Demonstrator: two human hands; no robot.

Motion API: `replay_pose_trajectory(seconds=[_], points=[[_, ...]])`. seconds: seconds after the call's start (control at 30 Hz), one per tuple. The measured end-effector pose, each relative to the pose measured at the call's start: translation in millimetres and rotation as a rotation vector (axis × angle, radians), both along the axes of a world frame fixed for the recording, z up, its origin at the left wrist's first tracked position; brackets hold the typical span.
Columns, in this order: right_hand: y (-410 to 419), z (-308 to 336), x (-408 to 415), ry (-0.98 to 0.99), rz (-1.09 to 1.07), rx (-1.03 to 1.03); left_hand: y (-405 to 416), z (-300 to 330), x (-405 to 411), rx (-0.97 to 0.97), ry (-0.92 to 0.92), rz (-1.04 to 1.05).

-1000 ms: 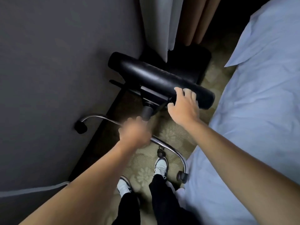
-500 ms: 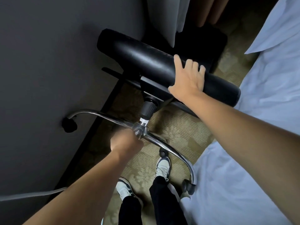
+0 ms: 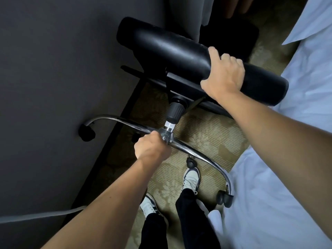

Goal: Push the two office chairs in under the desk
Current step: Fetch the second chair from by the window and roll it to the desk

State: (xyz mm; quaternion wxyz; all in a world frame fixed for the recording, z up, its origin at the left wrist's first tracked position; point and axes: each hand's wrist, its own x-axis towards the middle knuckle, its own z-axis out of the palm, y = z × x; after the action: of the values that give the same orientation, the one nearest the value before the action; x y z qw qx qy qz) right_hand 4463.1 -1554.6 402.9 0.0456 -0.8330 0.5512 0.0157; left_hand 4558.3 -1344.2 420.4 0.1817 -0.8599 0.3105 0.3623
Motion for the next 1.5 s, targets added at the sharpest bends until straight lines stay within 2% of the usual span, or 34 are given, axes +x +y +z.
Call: replay_pose_trajectory(seconds=[0.33,0.77,1.07,1.3,1.43,1.5], points=[[45,12,1,-0.064,-0.060,-0.071,47,4,-5,-0.139,0.019,0.069],[166,50,10,-0.094,-0.064,-0.221,168,-2,-7,-0.300,0.019,0.150],[291,61,5,-0.107,-0.056,-0.361,282,-21,-5,-0.376,0.028,0.111],[389,68,-8,-0.175,-0.041,-0.365,359,-46,-14,-0.438,-0.055,0.161],[434,65,-21,-0.165,-0.002,-0.377,401,-58,-25,-0.441,-0.078,0.063],[455,64,-29,-0.160,0.001,-0.336,426,-57,-28,-0.519,-0.083,0.055]])
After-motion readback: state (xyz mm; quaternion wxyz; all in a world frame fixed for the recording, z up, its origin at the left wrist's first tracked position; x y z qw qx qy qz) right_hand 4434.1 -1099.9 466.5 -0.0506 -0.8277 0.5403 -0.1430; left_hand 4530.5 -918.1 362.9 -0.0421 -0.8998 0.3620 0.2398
